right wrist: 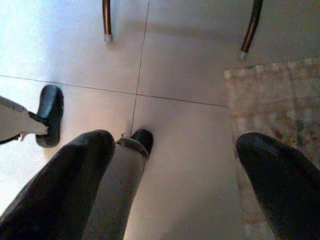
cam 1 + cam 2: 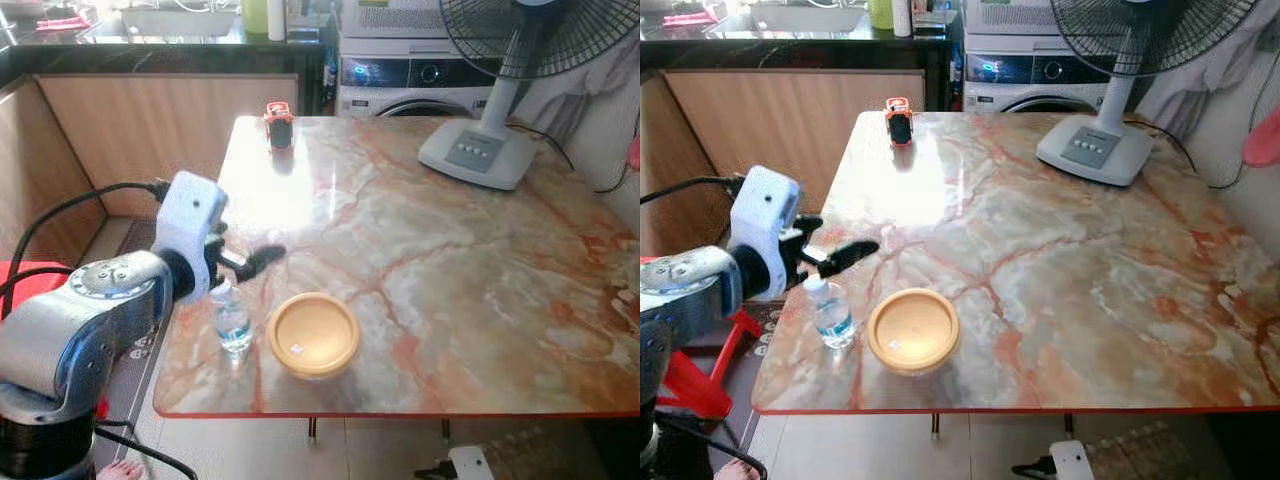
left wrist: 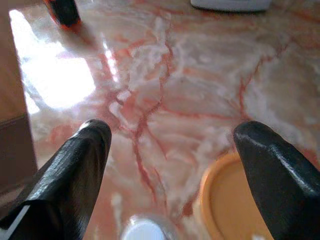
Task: Restocking fridge
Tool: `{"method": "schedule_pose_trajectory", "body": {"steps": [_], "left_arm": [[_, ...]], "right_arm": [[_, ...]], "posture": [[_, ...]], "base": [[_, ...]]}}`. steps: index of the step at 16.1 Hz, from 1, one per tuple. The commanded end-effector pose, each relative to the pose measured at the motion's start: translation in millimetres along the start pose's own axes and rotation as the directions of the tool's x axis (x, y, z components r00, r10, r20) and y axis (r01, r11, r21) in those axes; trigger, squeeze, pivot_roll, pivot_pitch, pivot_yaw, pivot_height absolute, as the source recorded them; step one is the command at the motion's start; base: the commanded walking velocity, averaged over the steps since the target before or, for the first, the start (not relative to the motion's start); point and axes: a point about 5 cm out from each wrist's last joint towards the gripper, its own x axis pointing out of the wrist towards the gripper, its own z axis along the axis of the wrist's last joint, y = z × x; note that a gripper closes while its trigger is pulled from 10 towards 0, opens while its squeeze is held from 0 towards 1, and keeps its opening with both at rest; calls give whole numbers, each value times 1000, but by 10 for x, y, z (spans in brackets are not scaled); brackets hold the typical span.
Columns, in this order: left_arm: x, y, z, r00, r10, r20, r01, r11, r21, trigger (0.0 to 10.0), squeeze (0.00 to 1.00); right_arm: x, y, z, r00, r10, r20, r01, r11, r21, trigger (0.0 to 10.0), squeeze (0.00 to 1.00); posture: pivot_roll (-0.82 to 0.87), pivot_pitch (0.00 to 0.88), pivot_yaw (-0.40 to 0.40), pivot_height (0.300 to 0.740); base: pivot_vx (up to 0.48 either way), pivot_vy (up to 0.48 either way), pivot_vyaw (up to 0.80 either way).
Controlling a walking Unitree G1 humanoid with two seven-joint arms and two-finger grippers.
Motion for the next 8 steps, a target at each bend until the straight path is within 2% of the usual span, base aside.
{"method": "schedule_pose_trajectory", "body": {"steps": [1, 3, 8], "left_arm": [[-4, -83, -30, 998, -48, -27, 48, 999, 1, 10000, 0], [-1, -134, -62, 995, -79, -56, 79, 997, -1, 10000, 0], [-58, -71, -135, 992, -32, -120, 33, 999, 0, 10000, 0]], "right_arm": [[-1, -4, -4, 1000, 0, -4, 0, 1000, -11, 10000, 0], [-2, -4, -5, 1000, 0, -4, 0, 1000, -15, 10000, 0], [-4, -9, -13, 1000, 2, -10, -2, 999, -32, 10000, 0]], "posture": [[119, 0, -21, 740], [115, 0, -18, 740], [119, 0, -21, 740]], "base": [[0, 0, 0], [0, 0, 0], [0, 0, 0]]}}
